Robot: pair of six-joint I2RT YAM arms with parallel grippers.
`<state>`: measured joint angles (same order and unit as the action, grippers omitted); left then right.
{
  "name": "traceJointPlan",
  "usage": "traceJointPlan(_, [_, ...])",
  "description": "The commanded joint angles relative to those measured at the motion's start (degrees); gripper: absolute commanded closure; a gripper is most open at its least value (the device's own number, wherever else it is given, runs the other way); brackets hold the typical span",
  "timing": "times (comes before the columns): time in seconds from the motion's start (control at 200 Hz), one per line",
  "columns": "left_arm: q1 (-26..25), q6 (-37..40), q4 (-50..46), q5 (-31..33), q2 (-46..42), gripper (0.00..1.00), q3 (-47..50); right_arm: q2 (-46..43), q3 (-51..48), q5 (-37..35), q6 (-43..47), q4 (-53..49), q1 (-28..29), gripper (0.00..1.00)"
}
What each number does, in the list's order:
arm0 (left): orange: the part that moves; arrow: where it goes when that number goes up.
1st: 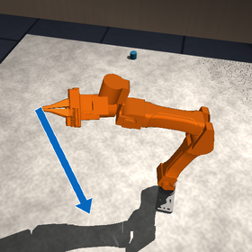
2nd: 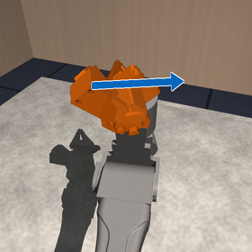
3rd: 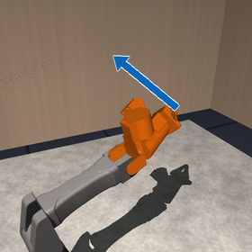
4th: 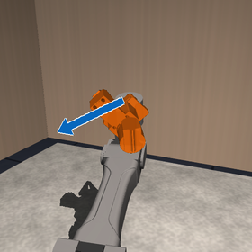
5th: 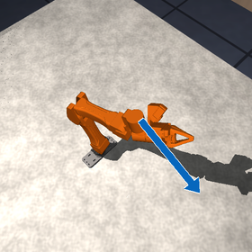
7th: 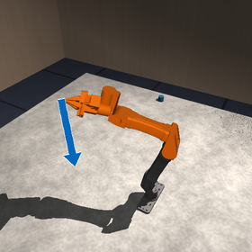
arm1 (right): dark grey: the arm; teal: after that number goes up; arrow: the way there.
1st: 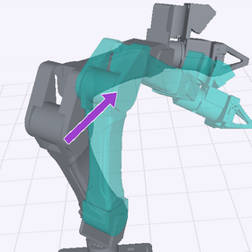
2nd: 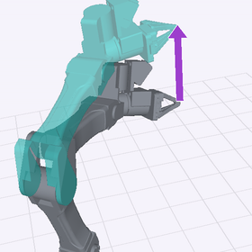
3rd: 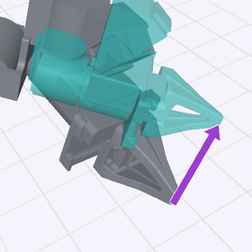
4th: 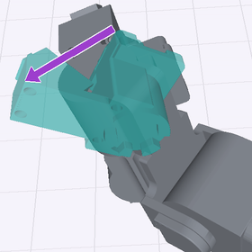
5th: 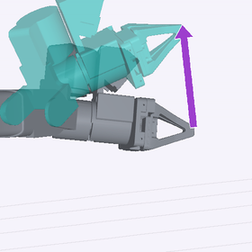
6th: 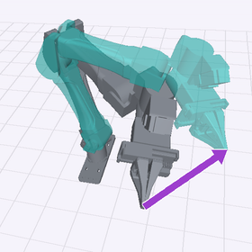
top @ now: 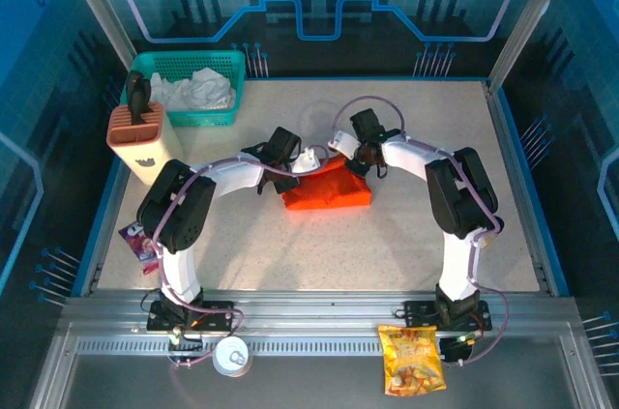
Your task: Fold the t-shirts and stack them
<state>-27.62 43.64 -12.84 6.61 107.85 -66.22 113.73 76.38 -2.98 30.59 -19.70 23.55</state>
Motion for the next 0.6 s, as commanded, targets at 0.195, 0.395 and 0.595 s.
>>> traceJointPlan(0.195, [1.6,0.4,3.1,0.0,-0.1,1.0,0.1,3.4,2.8,-6.4,-4.7,1.5,-0.6,0.86])
traceJointPlan(0.395, [1.6,-2.2,9.0,5.0,-1.9,0.74,1.0,1.5,2.0,-6.8,-7.5,2.9,-0.7,0.62])
traceJointPlan(0.595, [2.4,-7.2,16.9,8.1,-7.3,0.45,3.7,-3.1,1.1,-6.7,-16.1,7.1,-1.7,0.47])
